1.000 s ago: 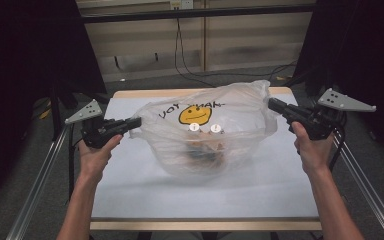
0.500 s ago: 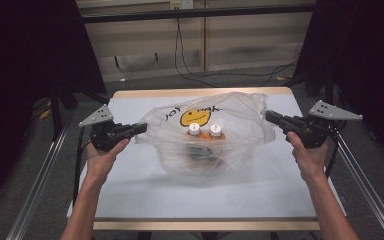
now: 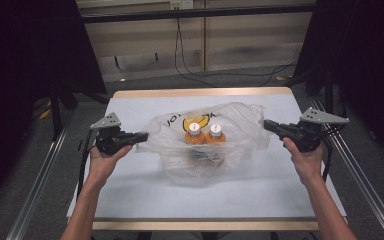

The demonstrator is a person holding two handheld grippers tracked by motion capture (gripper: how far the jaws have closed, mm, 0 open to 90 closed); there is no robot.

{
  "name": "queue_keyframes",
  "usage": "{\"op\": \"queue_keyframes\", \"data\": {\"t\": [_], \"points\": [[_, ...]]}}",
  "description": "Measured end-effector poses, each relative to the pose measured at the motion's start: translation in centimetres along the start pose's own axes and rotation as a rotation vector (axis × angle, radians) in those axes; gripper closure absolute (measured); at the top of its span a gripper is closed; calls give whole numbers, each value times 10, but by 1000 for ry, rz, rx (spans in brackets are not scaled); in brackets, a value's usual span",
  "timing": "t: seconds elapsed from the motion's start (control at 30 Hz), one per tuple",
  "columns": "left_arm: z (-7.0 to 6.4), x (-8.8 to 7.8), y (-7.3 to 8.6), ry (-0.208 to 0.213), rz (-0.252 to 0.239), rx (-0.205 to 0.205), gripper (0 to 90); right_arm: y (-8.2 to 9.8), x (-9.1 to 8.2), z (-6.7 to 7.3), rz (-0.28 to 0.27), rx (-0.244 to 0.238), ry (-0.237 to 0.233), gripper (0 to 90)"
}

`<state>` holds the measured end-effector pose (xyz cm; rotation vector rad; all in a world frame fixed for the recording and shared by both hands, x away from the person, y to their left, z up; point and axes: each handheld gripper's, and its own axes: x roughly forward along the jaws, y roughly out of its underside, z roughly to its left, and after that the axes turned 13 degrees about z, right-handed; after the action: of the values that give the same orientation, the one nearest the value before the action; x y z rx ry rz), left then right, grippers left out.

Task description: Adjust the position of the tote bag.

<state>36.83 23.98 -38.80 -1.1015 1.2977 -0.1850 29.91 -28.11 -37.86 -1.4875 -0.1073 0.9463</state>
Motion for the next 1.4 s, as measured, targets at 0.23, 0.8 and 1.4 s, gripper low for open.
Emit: {"op": "queue_keyframes", "data": {"t": [0.23, 0.8, 1.4], "points": [[3, 10, 7, 12, 40, -3, 885, 10, 8, -6, 76, -12, 20, 900], [15, 28, 29, 12, 118, -16, 886, 35, 25, -25, 192, 23, 60, 900], [30, 55, 52, 36, 254, -61, 888, 60, 48, -37, 365, -18, 117, 900]]}}
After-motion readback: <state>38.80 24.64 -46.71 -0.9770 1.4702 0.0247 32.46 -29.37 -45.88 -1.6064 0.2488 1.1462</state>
